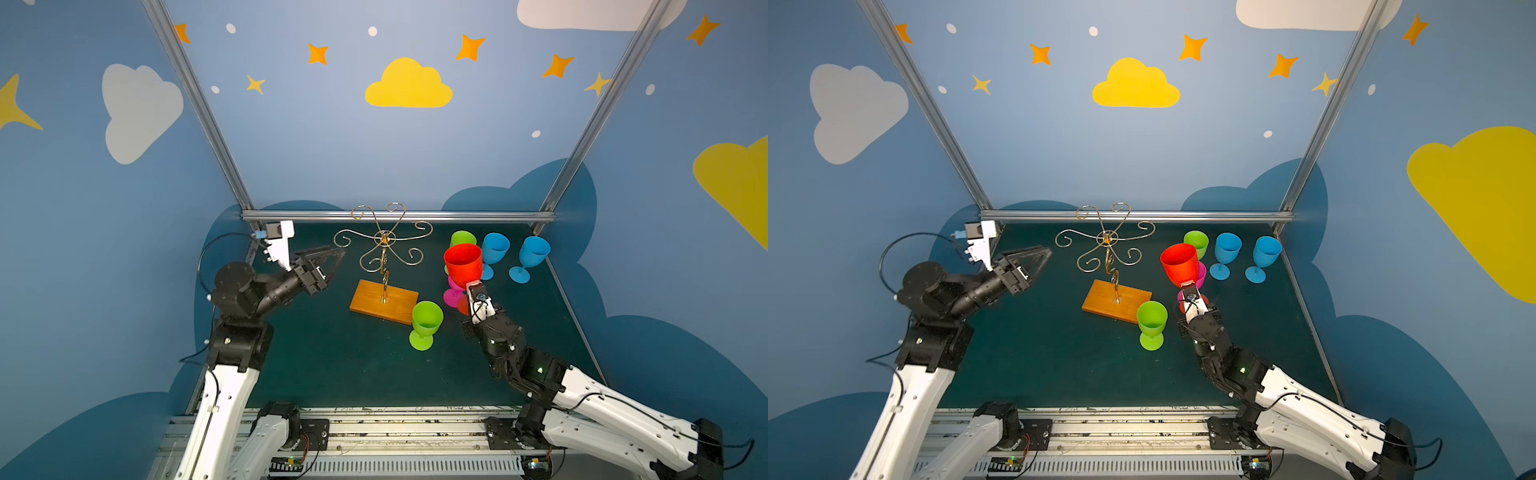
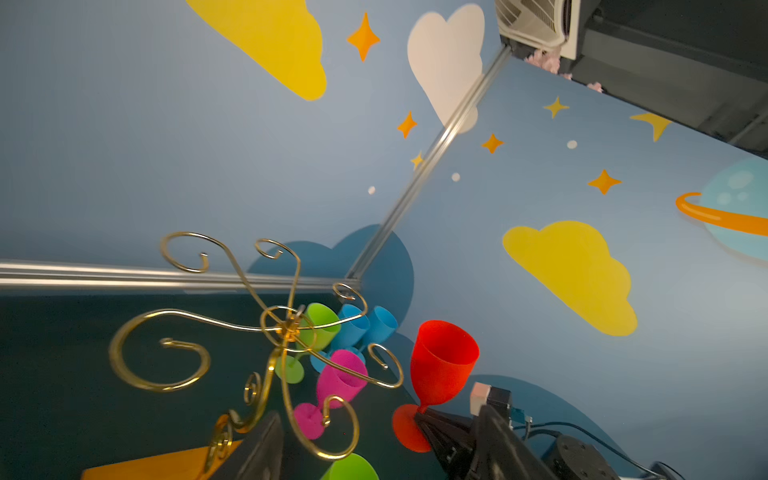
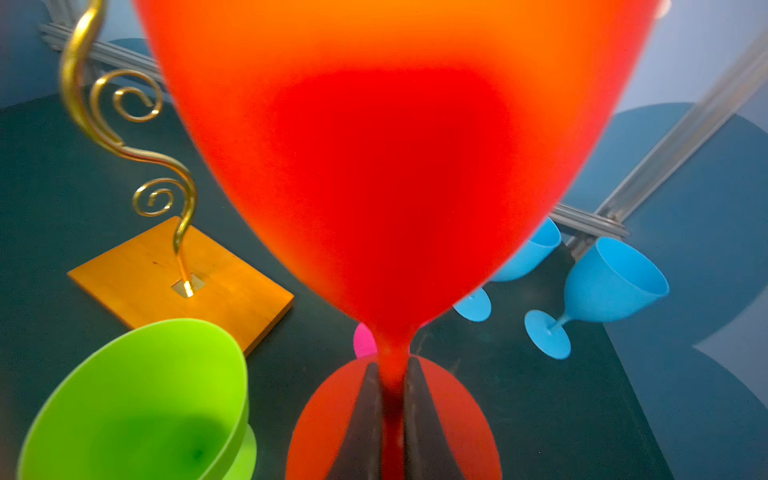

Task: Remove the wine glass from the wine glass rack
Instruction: 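Reach the left gripper to the red glass bowl held by the right gripper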

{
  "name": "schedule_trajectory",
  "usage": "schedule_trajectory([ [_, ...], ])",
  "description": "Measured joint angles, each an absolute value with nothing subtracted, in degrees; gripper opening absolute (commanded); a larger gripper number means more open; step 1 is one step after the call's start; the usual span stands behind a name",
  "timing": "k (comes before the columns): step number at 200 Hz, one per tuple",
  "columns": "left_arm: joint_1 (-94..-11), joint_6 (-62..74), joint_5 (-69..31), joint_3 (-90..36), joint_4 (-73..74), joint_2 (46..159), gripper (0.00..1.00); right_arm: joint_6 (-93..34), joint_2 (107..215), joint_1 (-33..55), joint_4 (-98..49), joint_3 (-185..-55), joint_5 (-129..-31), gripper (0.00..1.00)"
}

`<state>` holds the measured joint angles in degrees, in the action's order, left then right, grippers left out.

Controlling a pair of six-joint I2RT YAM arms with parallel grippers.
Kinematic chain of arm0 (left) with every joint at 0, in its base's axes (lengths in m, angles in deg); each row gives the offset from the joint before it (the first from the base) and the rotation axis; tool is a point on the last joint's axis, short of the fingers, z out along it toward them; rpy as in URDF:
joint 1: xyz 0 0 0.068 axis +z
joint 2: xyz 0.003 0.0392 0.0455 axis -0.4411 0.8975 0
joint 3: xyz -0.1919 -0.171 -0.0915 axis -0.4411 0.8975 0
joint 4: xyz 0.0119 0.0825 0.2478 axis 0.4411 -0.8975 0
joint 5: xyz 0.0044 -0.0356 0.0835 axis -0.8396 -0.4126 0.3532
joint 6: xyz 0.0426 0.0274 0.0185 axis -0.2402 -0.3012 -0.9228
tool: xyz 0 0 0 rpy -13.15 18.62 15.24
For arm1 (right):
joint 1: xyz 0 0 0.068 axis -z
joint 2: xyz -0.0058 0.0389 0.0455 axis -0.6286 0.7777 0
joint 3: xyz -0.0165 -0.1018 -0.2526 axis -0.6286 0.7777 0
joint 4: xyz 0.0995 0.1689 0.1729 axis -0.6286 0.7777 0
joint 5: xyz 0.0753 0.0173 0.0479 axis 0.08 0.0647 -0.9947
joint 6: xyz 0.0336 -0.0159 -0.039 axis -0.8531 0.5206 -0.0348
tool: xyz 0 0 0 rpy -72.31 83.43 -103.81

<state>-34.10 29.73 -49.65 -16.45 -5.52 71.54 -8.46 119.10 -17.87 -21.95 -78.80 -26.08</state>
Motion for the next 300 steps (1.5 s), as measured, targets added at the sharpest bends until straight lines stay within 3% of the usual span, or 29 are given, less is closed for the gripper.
schedule_trajectory([
  [56,-47.65,30.67,-56.47,-27.58,-11.49,82.53,0.66,3.82,118.43,-18.9,-26.58,-78.8,-35.13,0.0],
  [183,-56.11,29.97,-58.89,-31.23,-16.32,91.84,0.57,11.8,118.62,-20.47,-30.69,-80.09,-44.53,0.0],
  [233,-57.7,26.8,-56.75,-32.91,-21.08,92.5,0.39,12.56,119.65,-20.47,-31.39,-82.04,-45.89,0.0],
  [285,-56.98,24.2,-50.7,-33.07,-23.6,91.34,0.04,12.48,120.26,-20.47,-28.79,-82.04,-46.48,0.0],
  [300,-56.65,23.33,-48.34,-33.09,-24.1,91.04,0.03,12.48,120.35,-20.47,-28.29,-82.3,-46.74,0.04],
])
